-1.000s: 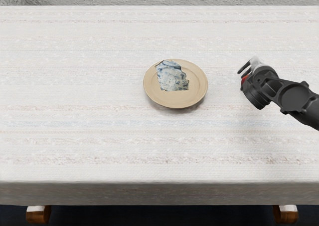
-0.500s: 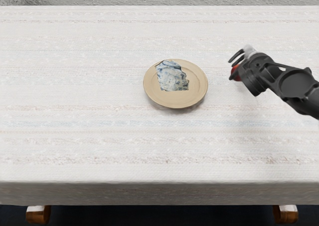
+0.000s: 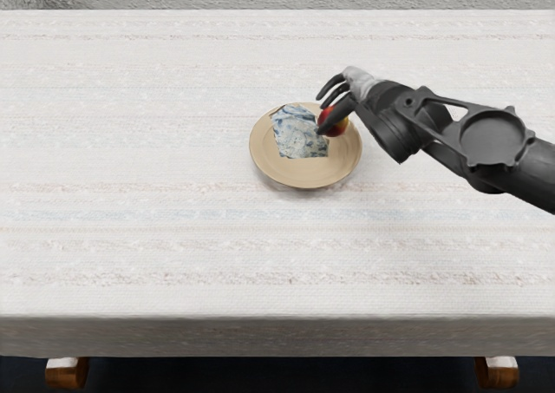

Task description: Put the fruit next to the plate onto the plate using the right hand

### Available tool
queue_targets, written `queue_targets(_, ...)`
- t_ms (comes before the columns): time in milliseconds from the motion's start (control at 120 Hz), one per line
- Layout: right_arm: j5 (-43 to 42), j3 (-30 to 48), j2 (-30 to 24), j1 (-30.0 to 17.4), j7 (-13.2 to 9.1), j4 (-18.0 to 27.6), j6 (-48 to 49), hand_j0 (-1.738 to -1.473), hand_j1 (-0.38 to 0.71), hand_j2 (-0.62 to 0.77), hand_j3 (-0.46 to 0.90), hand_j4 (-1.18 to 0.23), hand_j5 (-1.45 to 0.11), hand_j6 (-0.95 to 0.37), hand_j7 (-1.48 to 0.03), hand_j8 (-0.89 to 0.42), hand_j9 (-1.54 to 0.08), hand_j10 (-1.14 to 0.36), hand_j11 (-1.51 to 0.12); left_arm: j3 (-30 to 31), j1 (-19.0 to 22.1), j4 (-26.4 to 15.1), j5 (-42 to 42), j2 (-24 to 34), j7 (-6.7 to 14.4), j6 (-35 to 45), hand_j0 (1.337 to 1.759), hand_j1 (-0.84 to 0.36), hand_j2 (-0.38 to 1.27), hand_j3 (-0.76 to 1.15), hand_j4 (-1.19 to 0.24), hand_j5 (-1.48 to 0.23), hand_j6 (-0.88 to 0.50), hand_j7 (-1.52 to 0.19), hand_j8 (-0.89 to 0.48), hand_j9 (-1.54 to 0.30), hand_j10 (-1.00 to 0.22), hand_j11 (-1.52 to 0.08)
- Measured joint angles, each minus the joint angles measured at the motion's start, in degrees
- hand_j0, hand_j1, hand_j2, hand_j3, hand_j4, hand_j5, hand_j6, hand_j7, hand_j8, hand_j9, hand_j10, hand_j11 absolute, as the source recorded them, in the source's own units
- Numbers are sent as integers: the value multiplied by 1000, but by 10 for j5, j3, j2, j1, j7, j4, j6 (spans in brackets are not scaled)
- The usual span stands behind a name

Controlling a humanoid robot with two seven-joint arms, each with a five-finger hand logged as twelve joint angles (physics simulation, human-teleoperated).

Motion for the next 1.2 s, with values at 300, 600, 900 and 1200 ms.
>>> queue_targets(300,21,31,10,-15,1,4,29,-1656,-131,119,0,-293,-418,-272,-394,-141,-407,-161,-399,0,0,0,0,0,0,0,1658,337,2,0,-10,-13,-10,-13,-10,-13,-10,-13)
queue_targets(600,123,366,-105,-163,1,-3,470,-1658,-299,28,0,-68,-96,-63,-91,-33,-94,-37,-92,0,0,0,0,0,0,0,1658,337,2,0,-10,-13,-10,-13,-10,-13,-10,-13)
queue_targets(900,345,484,-177,-323,1,-37,545,-1658,-338,7,0,-15,-22,-13,-21,-6,-21,-8,-21,0,0,0,0,0,0,0,1658,337,2,0,-10,-13,-10,-13,-10,-13,-10,-13)
queue_targets(1200,374,631,-185,-447,1,-38,549,-1658,-347,3,0,-1,-5,0,-5,1,-5,0,-5,0,-4,-1,0,0,0,0,1658,337,2,0,-10,-13,-10,-13,-10,-13,-10,-13)
